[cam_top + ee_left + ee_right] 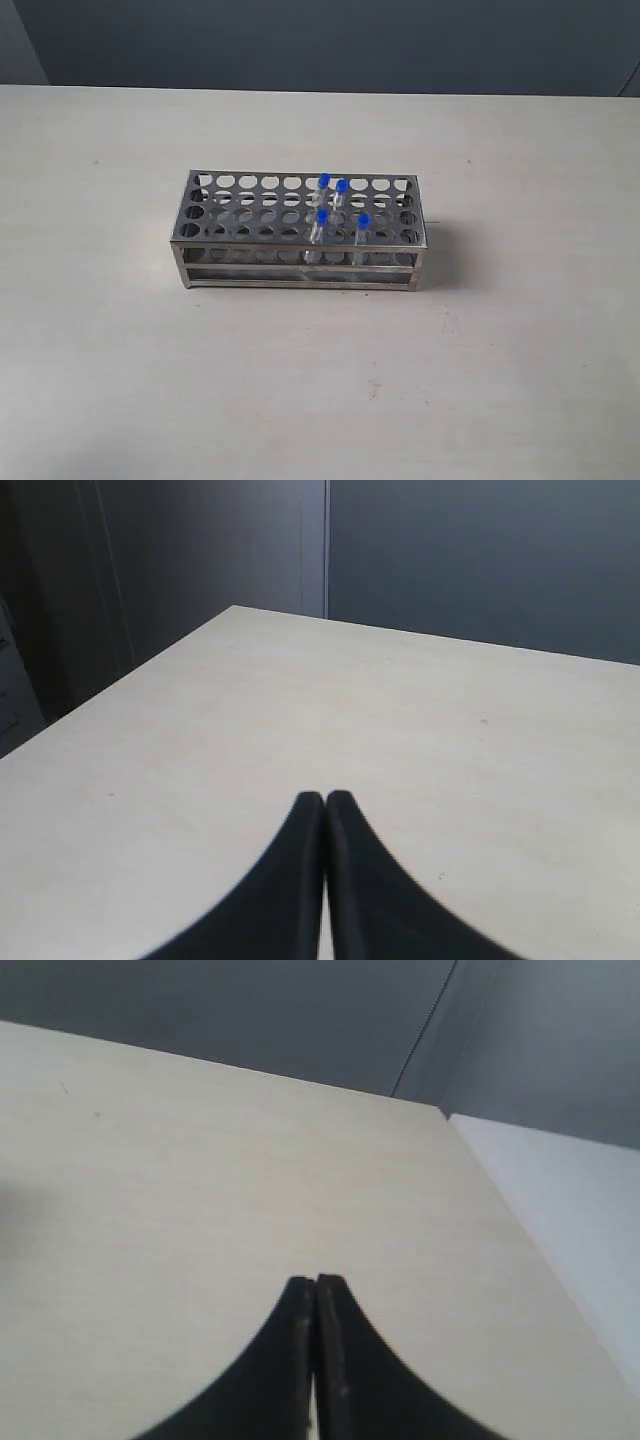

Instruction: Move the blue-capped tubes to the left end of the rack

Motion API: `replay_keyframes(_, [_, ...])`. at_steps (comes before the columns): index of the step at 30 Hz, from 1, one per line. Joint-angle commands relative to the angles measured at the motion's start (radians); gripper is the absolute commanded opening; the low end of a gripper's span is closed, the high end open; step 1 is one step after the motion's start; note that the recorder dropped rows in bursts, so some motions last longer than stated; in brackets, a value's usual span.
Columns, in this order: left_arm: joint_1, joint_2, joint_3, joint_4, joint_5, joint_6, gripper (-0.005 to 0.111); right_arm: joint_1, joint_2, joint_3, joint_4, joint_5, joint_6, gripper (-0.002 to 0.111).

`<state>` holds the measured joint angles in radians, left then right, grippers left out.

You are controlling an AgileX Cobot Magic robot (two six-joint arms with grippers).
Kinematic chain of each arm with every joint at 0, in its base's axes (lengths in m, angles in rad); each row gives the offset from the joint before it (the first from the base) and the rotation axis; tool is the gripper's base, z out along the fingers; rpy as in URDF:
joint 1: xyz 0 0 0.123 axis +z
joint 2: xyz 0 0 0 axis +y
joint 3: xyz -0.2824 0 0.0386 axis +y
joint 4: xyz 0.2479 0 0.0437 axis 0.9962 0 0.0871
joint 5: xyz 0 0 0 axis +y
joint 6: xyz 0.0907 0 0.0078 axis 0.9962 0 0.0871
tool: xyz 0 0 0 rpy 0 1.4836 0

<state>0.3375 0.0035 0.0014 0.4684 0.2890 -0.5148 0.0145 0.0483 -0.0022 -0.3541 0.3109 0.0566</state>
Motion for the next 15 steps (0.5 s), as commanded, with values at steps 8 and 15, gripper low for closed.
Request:
replay_keyframes(8, [-0.127,-0.004,-0.001,-0.001,0.002,-0.002,0.001,-0.002,-0.004,0.002,-0.065,-0.007,-0.004,0.0])
replay_keyframes(15, [-0.185,-0.004,-0.001,-0.001,0.002,-0.002,0.001,-0.002,-0.004,0.002,-0.094,-0.007,-0.004,0.0])
